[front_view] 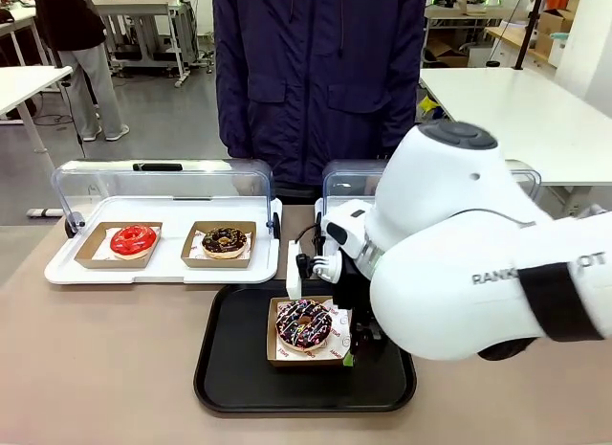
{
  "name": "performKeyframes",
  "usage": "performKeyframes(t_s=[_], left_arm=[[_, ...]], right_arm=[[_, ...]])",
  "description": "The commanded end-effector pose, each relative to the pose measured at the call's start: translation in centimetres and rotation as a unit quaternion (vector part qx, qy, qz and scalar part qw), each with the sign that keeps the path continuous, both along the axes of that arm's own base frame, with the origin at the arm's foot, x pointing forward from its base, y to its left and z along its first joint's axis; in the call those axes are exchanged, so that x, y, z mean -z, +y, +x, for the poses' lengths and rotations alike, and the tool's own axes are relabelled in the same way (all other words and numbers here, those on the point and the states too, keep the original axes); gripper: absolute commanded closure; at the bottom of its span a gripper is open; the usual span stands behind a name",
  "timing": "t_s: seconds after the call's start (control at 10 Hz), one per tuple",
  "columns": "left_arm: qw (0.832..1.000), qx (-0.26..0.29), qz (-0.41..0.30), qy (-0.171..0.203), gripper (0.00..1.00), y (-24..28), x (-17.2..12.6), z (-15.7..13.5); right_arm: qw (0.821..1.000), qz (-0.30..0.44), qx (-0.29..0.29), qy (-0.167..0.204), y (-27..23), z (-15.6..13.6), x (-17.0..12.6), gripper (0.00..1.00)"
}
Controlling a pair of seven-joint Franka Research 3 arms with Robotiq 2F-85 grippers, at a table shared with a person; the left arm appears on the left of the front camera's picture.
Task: Move the fourth donut from the left to the tray.
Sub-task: Pick up the Paper togo box containing the Donut indicated by the person and place it on the Handle tray.
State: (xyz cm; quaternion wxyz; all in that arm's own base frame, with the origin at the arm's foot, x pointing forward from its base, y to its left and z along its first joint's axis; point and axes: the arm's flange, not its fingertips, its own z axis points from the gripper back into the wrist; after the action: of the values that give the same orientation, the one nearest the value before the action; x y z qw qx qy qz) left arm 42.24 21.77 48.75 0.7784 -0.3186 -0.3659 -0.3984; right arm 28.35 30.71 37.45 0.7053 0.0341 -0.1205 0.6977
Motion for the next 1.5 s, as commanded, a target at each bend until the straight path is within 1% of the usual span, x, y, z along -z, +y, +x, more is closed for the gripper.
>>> performKeyframes(t_s=[0.0,0.2,0.3,1.4], left_arm=[[1.0,0.003,-0.003,-0.003,0.0,-0.1,-0.2,-0.1],[1.0,0.003,-0.003,-0.003,0.0,-0.1,-0.2,-0.1],[1.0,0.003,-0.003,-0.003,0.0,-0.1,-0.2,-0.1],[1.0,0.003,-0.003,-0.003,0.0,-0.1,-0.2,-0.1]], right_arm=[[1.0,-0.007,0.004,-0.011,-4.5,-4.3,-0.1,0.0],[1.0,0.006,-0.001,-0.004,-5.1,-3.8,-0.5,0.0],[1.0,-0.001,-0.002,-0.008,-0.7,-0.5,-2.2,0.0],[1.0,-0.001,-0.002,-0.008,-0.7,-0.5,-2.2,0.0]])
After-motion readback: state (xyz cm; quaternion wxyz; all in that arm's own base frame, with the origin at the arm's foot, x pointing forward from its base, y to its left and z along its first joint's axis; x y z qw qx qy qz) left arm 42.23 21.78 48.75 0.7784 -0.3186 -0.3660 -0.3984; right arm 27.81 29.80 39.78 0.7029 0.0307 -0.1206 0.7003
